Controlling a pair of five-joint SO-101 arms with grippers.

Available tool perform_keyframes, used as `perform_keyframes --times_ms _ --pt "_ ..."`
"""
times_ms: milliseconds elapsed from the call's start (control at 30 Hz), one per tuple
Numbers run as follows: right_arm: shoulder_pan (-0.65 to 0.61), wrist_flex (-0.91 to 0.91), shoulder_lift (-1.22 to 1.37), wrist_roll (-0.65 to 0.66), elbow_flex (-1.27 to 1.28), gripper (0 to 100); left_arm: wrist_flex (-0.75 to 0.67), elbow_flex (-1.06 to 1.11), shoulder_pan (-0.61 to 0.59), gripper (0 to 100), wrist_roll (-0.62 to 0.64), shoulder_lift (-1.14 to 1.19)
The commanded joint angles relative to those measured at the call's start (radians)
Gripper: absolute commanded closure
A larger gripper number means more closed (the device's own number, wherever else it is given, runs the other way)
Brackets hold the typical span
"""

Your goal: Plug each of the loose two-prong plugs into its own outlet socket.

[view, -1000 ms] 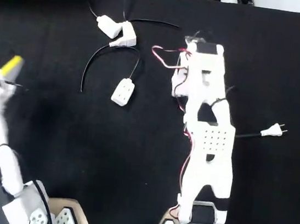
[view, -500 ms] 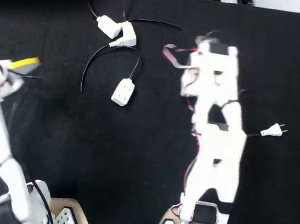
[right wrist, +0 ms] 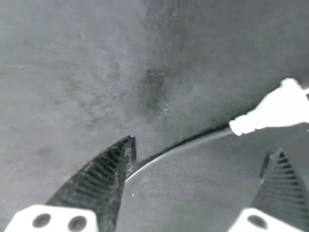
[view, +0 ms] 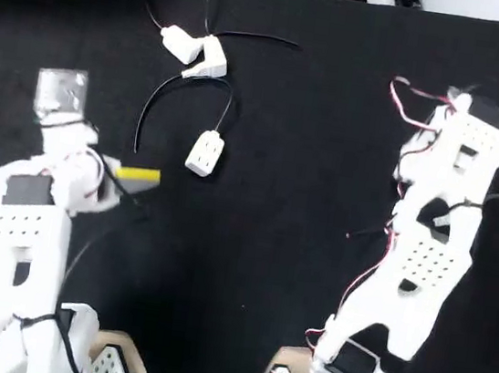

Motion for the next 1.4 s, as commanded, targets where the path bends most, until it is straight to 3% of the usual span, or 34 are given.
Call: perform_keyframes --times_ms 0,200,333,500,667,1133,1367 --pt "0.021 0.031 0.07 0.014 -0.002 64.2 -0.16 0.125 0.013 53 -0.028 -0.028" --pt "0.063 0.032 0.148 0.009 -0.054 81.7 -0.411 0.321 0.097 53 -0.028 -0.028" --pt "0.068 0.034 0.154 0.014 -0.061 83.2 -0.545 0.398 0.114 53 -0.035 -0.028" --pt "0.046 0.034 0.148 0.015 -0.027 84.8 -0.551 0.395 0.045 53 -0.035 -0.028" --pt "0.04 0.034 0.148 0.015 -0.031 97.3 -0.551 0.395 0.028 53 -0.031 -0.028" --pt "-0.031 0.04 0.134 0.017 -0.022 98.1 -0.551 0.386 0.027 53 -0.031 -0.028" --pt "-0.123 0.038 -0.081 0.057 0.085 98.7 -0.551 0.386 0.025 53 -0.031 -0.028"
